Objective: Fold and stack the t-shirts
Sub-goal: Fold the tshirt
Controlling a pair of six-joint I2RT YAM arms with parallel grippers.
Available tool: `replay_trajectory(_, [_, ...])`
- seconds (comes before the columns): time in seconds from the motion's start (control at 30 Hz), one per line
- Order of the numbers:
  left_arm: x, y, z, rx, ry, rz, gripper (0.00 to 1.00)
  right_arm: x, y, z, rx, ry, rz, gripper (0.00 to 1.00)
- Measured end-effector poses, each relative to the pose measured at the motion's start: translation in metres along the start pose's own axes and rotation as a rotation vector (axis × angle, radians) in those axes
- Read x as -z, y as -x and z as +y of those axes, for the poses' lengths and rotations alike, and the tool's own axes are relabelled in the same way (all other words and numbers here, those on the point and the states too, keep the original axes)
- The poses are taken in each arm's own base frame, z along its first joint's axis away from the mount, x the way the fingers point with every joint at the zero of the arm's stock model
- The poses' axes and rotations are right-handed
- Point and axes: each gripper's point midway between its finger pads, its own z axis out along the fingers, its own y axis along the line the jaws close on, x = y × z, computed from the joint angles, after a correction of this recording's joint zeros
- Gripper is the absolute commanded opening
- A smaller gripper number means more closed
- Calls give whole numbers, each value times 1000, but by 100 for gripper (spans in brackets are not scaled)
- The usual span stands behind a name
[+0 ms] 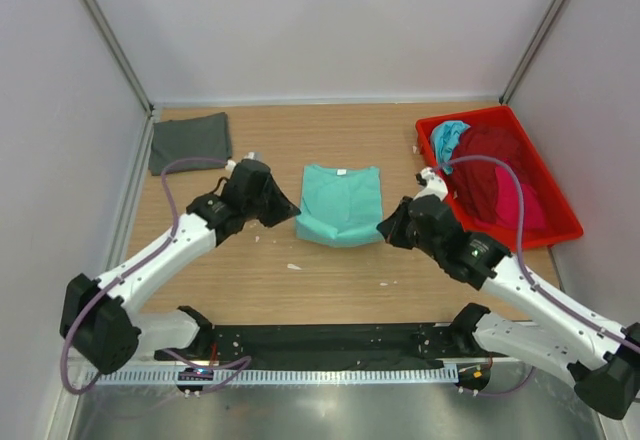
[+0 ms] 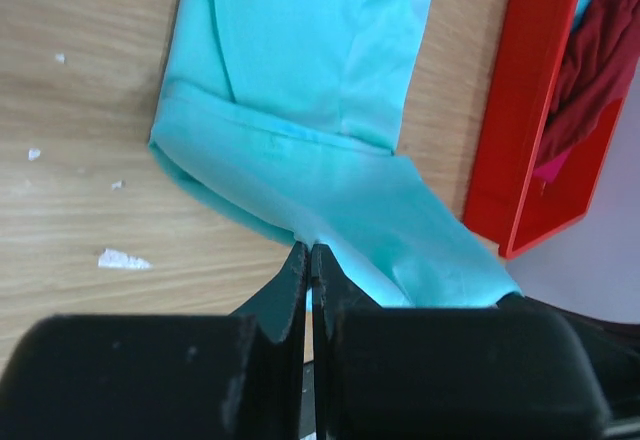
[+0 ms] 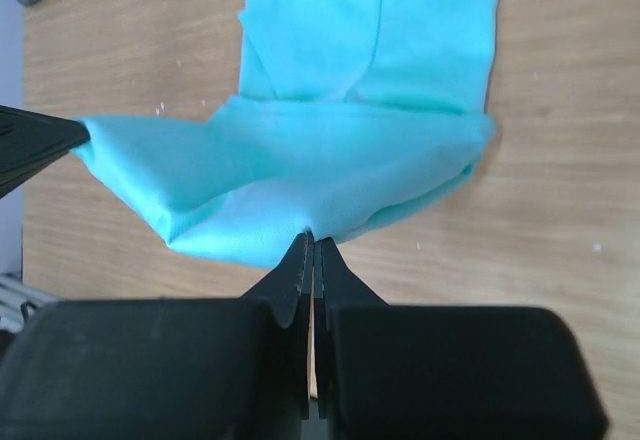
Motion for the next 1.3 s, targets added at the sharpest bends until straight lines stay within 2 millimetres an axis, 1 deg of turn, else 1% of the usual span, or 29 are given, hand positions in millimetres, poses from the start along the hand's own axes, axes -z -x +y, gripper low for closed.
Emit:
replay_trajectory(0.1, [-14,25,-10,6,8,-11,0,-16,28,11,36,-18,-40,1])
replay_trajectory(0.13, [-20,34,-13,10,6,-14,0,-23,37,12,39,-26,-51,1])
replay_trajectory(0.17, [-27,45,-17,16,3,-18,0,-32,50,12,37,-37,-68,1])
replay_trajectory(0.27, [-50,78,-27,33,-12,-34,0,-59,80,0,14,-80,-95,1])
replay_trajectory(0.33, [-73,103,-34,42,-31,-46,0,-78,95,-10,4,-100,-93,1])
replay_trajectory(0.37, [-82,111,-36,47,-40,-47,0,-87,101,-17,-5,-113,-88,1])
replay_trajectory(0.43, [-109,128,-39,58,-64,-39,0,-109,112,-25,-19,-115,-78,1])
replay_trajectory(0.53, [-155,150,-43,63,-98,-26,1,-145,126,-38,-41,-117,-61,1])
replay_trajectory(0.57, [-173,158,-45,61,-111,-25,1,-162,129,-46,-51,-124,-48,1])
replay_trajectory(0.67, [-218,178,-51,56,-146,-25,2,-204,136,-64,-73,-129,-18,1])
replay_trajectory(0.73, [-248,193,-59,40,-187,-30,9,-229,138,-80,-89,-143,2,1])
replay_trajectory(0.77, [-260,199,-63,31,-208,-37,14,-238,139,-87,-96,-151,6,1])
replay_trajectory(0.8, [-273,207,-69,23,-232,-41,19,-247,139,-96,-107,-163,15,4])
replay_trajectory(0.83, [-286,216,-77,12,-266,-56,21,-254,140,-105,-116,-174,19,7])
replay_trajectory(0.87, [-294,221,-82,4,-295,-68,23,-260,141,-112,-124,-183,21,12])
replay_trajectory(0.9, [-301,225,-84,2,-316,-73,27,-265,143,-117,-129,-189,22,18])
replay_trajectory(0.97, [-312,229,-86,13,-353,-75,32,-270,148,-125,-135,-198,17,22])
replay_trajectory(1.0, [-315,229,-84,18,-362,-72,36,-271,150,-128,-134,-200,12,30])
replay_trajectory(1.07, [-319,228,-74,35,-356,-58,38,-270,156,-131,-122,-202,4,45])
replay_trajectory(1.13, [-318,231,-61,35,-341,-60,41,-270,162,-130,-95,-199,-9,48])
replay_trajectory(1.2, [-314,233,-42,20,-300,-62,43,-268,168,-128,-68,-195,-19,51])
replay_trajectory(1.3, [-296,238,-21,-27,-230,-69,42,-259,174,-122,-37,-191,-20,56])
